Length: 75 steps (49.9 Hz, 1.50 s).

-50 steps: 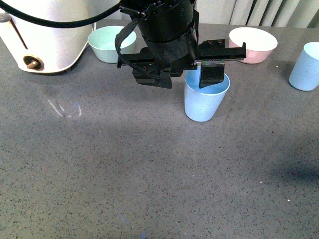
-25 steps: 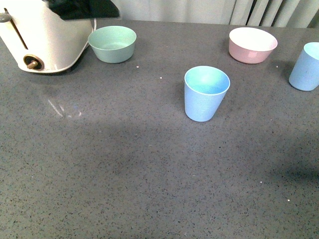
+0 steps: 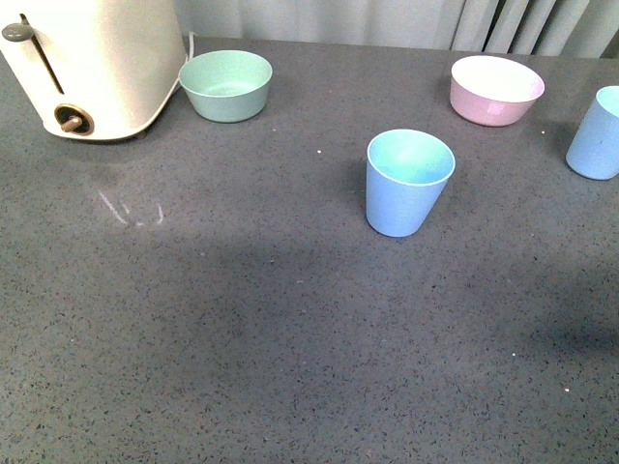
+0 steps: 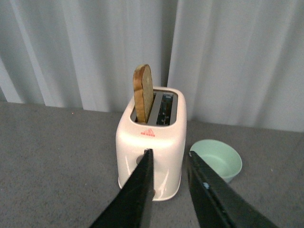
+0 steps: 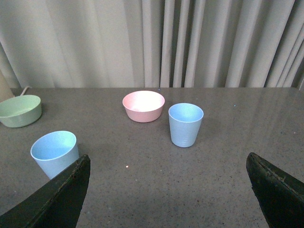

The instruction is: Stack blue cups with both arms

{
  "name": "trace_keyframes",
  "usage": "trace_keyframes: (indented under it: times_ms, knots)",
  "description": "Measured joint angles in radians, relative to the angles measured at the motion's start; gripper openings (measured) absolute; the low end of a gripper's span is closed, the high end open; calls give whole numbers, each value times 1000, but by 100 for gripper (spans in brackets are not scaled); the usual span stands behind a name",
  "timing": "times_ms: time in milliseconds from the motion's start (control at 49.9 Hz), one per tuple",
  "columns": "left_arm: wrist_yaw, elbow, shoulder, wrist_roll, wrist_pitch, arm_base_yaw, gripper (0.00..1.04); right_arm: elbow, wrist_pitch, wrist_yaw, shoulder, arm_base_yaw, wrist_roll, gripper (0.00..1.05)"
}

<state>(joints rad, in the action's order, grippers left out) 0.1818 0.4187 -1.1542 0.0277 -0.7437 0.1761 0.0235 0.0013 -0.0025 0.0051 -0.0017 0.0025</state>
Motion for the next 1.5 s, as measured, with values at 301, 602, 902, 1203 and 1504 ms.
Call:
trace_keyframes:
  times_ms: [301,602,902,1203,1504]
  knots:
    - [-81,-219,201,-14,-6,-75,2,0,0,2,0,0,0,96]
    - [-179,-327,410,-17,94,-171,2,0,0,2,0,0,0,96]
    - [-182,-403,549,-17,151,-172,2,0,0,3,0,0,0,96]
    - [-182,-404,731,-18,323,-172,2,0,0,3,0,0,0,96]
    - [-182,-404,854,-18,442,-172,2,0,0,3,0,0,0,96]
